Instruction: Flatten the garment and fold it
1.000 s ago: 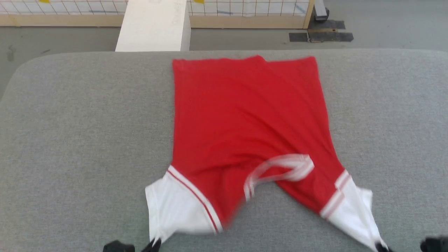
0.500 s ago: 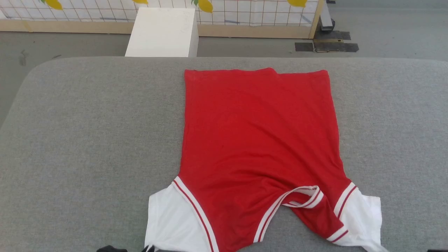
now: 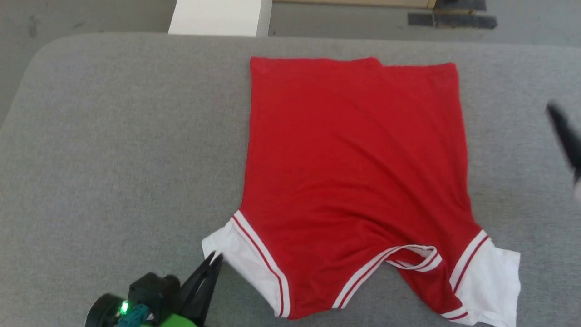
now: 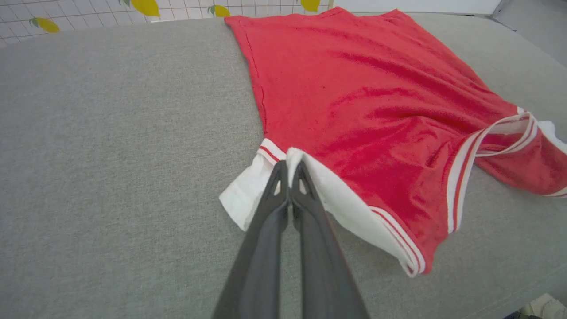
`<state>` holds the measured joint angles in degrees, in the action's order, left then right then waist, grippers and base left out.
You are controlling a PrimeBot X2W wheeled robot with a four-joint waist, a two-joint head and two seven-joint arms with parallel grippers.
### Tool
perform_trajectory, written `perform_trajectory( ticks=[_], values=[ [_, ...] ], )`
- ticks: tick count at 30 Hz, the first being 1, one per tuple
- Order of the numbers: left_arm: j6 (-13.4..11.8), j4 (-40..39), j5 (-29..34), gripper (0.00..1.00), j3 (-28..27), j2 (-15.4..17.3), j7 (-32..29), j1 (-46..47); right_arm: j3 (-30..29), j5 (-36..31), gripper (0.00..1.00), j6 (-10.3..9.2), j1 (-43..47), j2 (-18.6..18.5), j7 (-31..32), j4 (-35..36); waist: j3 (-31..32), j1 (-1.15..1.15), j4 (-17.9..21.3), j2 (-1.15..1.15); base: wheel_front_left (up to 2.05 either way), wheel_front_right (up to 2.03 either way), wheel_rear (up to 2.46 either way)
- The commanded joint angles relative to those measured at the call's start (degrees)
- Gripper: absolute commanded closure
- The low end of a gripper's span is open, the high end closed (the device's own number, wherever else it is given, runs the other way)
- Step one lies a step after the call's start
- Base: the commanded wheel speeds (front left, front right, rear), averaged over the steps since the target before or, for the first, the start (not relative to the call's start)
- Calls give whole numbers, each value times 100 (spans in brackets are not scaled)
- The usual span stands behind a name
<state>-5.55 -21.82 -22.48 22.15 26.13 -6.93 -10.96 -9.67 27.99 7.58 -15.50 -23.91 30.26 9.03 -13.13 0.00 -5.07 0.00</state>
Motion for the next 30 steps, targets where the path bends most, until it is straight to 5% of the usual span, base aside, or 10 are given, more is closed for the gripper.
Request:
perform_trajectory(
  ticks=[1, 12, 28, 29, 30],
  values=[
    [-13, -83, 88, 100, 43, -72, 1, 184, -22, -169, 0, -9, -484, 41, 166, -126, -592, 0, -284, 0, 0, 0, 0],
    [125, -445, 483, 100, 487, -433, 105, 1056, 228, -1462, 0, -9, -3487, 303, 1490, -1528, -1842, 0, -894, 0, 0, 0, 0],
    [252, -448, 651, 100, 850, -717, 212, 1574, -519, -2843, 0, -9, -4052, 407, 2448, -2505, -2588, 0, -1497, 0, 0, 0, 0],
    [250, -437, 645, 100, 855, -725, 223, 1577, -568, -2886, 11, -9, -4035, 435, 2506, -2520, -2604, 0, -1507, 0, 0, 0, 0],
    [247, -430, 643, 100, 854, -727, 231, 1581, -601, -2912, 59, -9, -4033, 463, 2528, -2513, -2620, 0, -1506, 0, 0, 0, 0]
  ],
)
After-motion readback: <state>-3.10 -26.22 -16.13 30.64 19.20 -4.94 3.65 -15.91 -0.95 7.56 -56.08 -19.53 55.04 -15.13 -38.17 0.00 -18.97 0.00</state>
